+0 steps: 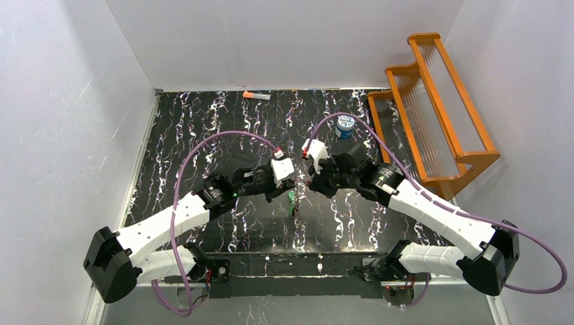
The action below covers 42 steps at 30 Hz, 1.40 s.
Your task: Remove the keys from the keyring
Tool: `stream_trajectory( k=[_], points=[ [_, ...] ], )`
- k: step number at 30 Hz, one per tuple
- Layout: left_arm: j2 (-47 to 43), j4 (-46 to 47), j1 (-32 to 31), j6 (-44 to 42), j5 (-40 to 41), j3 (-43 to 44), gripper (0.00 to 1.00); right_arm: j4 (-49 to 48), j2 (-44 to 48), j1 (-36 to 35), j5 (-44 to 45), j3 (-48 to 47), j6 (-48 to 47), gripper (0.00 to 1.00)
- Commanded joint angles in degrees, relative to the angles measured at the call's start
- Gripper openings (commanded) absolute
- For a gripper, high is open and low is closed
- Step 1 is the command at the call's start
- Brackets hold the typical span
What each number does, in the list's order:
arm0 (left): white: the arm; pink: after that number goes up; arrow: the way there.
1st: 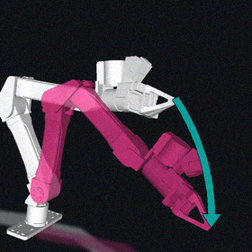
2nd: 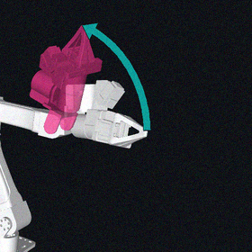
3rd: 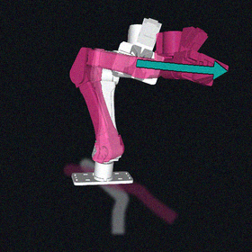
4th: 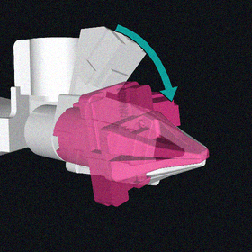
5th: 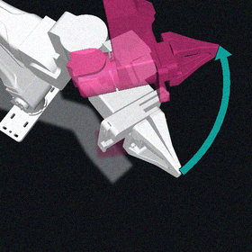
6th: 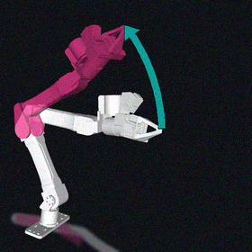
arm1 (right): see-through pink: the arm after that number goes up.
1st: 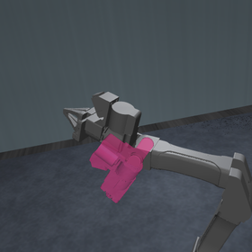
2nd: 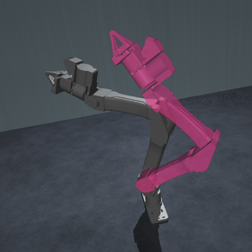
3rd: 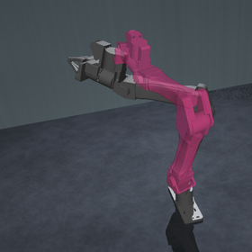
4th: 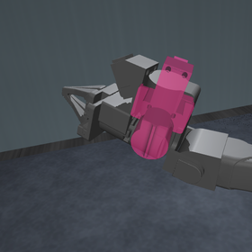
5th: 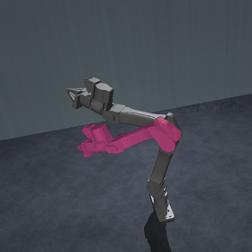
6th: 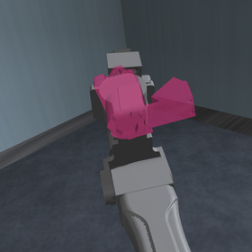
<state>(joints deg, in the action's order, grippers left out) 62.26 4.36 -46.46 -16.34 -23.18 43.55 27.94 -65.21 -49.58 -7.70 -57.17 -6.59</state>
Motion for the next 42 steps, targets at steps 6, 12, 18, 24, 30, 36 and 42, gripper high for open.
stream_trajectory(
  k=[6, 12, 18, 24, 30, 36, 42],
  points=[
    [-2.88, -3.15, 0.09, -1.40, 1.50, 0.75, 0.44, -4.22, 2.29, 0.01, -3.26, -2.21, -1.92, 0.01],
    [0.04, -2.44, 0.41, -1.02, -2.42, 2.59, 0.50, -2.67, 1.88, 0.01, -6.61, -3.93, -4.20, 0.01],
    [1.66, -0.87, 2.60, -0.22, -6.51, 3.64, 0.49, -2.19, 1.15, 0.02, -8.47, -4.27, -5.36, 0.01],
    [2.55, -0.42, 3.67, 0.69, -11.73, 4.32, 0.44, -2.06, 0.79, 0.01, -9.97, -4.27, -5.89, 0.01],
    [3.04, -3.99, 3.92, -0.09, -16.20, 5.83, 0.45, -2.12, 1.04, 0.06, -9.56, -4.08, -6.12, 0.01],
    [-0.97, 1.96, 5.18, 3.38, -8.65, 2.61, 0.44, -2.41, 1.23, 0.04, -9.52, -3.84, -6.15, 0.01],
    [-0.54, 4.41, 5.24, 4.84, -3.06, 1.87, 0.44, -2.52, 1.17, 0.06, -10.19, -3.83, -6.16, 0.01]
  ],
)
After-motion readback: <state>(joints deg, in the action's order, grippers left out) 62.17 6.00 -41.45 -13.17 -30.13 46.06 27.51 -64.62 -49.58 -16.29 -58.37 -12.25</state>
